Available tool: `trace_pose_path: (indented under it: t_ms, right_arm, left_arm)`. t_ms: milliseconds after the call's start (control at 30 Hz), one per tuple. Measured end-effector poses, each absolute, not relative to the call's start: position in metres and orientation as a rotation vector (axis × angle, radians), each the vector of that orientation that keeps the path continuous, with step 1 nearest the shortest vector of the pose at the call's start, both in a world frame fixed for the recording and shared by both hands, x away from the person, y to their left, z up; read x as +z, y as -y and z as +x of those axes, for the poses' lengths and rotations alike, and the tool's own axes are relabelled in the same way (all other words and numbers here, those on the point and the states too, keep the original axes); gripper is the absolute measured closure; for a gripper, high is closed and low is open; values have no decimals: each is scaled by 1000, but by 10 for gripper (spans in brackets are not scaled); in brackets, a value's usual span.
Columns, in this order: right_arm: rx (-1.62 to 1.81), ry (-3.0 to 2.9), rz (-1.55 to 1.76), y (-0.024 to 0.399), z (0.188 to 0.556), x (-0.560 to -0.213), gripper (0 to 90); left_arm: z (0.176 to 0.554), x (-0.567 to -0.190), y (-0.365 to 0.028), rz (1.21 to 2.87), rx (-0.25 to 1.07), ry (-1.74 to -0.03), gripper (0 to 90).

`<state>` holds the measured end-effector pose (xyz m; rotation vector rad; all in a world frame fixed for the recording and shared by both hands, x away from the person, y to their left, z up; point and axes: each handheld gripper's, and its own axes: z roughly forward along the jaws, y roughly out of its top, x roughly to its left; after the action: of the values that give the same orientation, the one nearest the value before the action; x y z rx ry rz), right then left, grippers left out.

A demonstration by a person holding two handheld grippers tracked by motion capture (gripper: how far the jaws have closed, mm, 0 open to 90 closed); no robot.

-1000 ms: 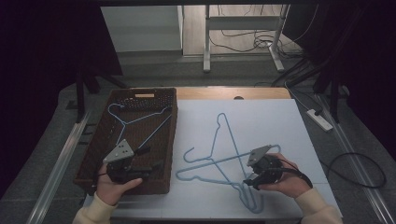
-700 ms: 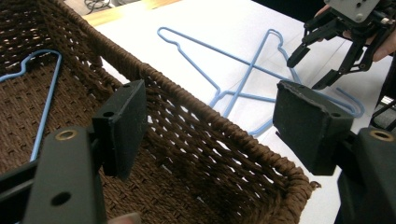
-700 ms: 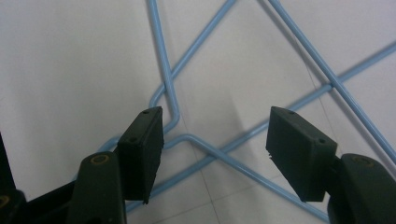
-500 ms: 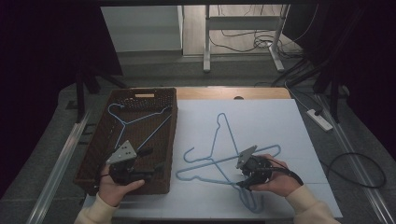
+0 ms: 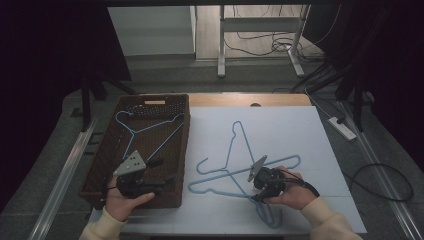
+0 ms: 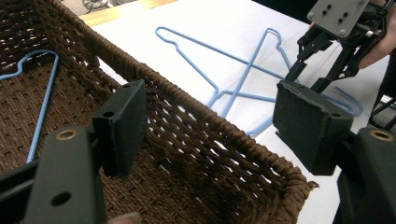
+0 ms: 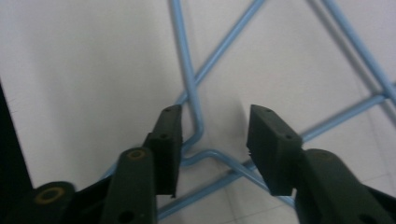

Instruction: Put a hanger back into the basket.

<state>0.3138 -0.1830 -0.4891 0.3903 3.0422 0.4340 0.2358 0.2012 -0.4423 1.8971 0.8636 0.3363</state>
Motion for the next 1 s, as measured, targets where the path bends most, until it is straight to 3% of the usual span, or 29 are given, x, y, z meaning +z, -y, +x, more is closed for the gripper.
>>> trace_pose_path:
  t_ms: [300, 333, 367, 767, 1000]
  right_arm:
    - [296, -3104, 391, 170, 315, -494, 739]
    - [275, -3102, 395, 168, 316, -493, 816]
    - [264, -3104, 397, 168, 316, -493, 826]
    - [312, -3104, 405, 170, 317, -473, 846]
    - [337, -3093, 379, 169, 319, -454, 851]
  left_arm:
    - [235, -442, -201, 1896, 336, -860, 273]
    - [235, -442, -200, 1897, 335, -860, 273]
    - [235, -442, -200, 1897, 336, -859, 273]
    - [231, -434, -184, 1914, 325, -802, 278]
    - [232, -423, -150, 1972, 291, -704, 299]
